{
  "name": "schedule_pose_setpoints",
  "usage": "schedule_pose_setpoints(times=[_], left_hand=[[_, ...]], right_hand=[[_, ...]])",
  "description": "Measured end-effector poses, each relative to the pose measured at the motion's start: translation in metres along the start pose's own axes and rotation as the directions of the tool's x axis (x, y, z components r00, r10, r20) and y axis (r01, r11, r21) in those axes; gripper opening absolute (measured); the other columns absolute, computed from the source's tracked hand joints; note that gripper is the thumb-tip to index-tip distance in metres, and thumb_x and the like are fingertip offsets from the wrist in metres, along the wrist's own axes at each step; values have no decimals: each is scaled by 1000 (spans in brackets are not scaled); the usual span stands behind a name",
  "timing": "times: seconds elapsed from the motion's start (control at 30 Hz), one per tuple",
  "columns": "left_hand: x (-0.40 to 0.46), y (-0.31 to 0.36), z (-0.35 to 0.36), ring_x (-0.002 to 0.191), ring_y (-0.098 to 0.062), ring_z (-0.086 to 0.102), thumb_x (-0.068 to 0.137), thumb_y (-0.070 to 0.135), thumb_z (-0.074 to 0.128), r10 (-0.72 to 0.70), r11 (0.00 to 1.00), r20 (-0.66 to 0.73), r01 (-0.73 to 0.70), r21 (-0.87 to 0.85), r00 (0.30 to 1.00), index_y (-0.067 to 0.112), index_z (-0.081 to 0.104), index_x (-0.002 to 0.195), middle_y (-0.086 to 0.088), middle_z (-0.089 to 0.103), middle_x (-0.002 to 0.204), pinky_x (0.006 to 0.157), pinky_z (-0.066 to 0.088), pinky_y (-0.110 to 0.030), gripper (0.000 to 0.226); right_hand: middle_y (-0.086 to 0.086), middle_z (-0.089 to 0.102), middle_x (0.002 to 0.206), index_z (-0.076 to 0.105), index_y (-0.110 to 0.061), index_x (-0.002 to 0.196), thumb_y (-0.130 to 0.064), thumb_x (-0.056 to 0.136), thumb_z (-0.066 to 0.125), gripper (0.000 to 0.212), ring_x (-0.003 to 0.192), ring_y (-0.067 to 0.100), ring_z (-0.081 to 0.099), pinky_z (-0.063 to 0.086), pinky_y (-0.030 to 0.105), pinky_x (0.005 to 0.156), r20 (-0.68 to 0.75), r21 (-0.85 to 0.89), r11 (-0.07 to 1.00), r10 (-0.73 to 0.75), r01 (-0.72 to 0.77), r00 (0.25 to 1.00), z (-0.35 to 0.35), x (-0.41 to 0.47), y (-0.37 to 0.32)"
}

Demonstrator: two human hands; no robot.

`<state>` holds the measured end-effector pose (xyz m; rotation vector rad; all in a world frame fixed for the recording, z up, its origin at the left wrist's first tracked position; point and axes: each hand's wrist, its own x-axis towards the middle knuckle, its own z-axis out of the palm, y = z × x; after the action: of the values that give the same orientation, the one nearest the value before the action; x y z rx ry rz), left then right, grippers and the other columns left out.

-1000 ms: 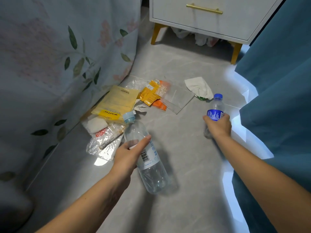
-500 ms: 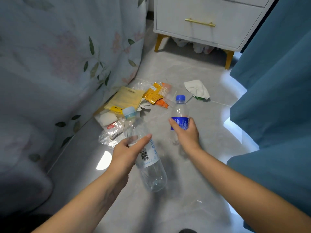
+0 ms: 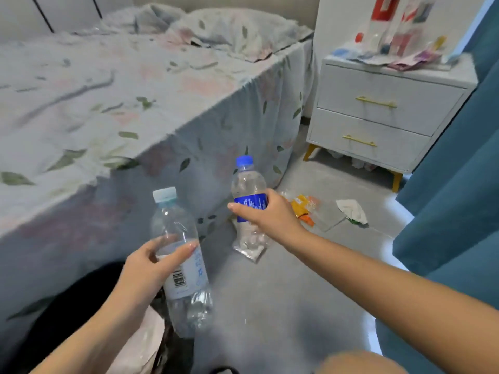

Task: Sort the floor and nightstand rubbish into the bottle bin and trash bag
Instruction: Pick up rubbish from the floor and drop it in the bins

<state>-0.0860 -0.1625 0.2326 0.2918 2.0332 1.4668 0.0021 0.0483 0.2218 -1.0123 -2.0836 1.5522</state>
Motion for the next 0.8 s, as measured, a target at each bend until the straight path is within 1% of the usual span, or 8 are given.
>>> schedule_pose_setpoints(times=[0.13,0.2,0.27,0.4,0.5,0.6,0.7,0.8], left_hand=[[-58,-6,-81,94,-20,69,22,81,76,54,994,-134,-41,104,990,36,68,103,0,72,100,80,53,-39,93],[-87,-15,-118,97,-18,67,20,86,71,57,993,-185,-36,115,981,37,66,105,1,70,102,79,52,-37,98],[-117,-23,-150,96,-18,67,31,81,76,37,998,-244,-23,63,969,36,66,107,-1,71,102,77,52,-36,89],[-169,-44,-201,93,-18,68,57,53,76,-38,998,-329,17,-65,944,29,65,114,-3,71,102,67,53,-31,63],[-201,-66,-233,94,-16,68,63,48,82,-79,990,-411,25,-136,908,28,66,109,0,71,103,79,54,-35,53],[-231,-93,-256,90,-14,69,70,39,81,-132,977,-478,33,-210,868,26,66,104,2,72,98,73,54,-29,39],[-252,-118,-270,86,-8,66,75,33,78,-201,959,-516,60,-277,833,20,62,111,5,68,97,63,49,-22,42],[-263,-143,-283,90,-8,65,74,36,79,-258,945,-533,96,-312,806,16,60,120,2,67,102,66,49,-22,54]], right_hand=[[0,65,95,59,-16,102,-51,67,78,54,82,16,63,55,33,75,73,-38,990,-135,138,988,25,-43,-86],[0,64,94,58,-16,103,-50,69,78,51,80,15,62,55,32,74,131,-44,984,-166,173,977,46,-66,-120],[0,63,95,58,-17,104,-49,69,77,51,82,15,63,57,32,72,193,-39,979,-188,199,963,72,-90,-146],[-5,61,88,55,-18,99,-46,72,77,45,71,7,58,44,18,56,302,-14,975,-209,224,930,132,-145,-178],[-1,63,93,55,-19,102,-47,71,77,47,78,13,63,56,29,65,384,14,983,-176,185,906,182,-191,-182],[0,64,91,58,-19,101,-46,72,76,44,74,14,63,51,26,58,443,39,992,-122,117,888,223,-237,-168],[1,66,85,61,-16,94,-44,71,78,41,73,16,63,52,29,64,462,26,998,-64,58,885,250,-271,-141],[3,65,80,59,-16,88,-42,70,79,37,67,16,60,45,26,58,470,-16,1000,-14,25,883,265,-299,-104]])
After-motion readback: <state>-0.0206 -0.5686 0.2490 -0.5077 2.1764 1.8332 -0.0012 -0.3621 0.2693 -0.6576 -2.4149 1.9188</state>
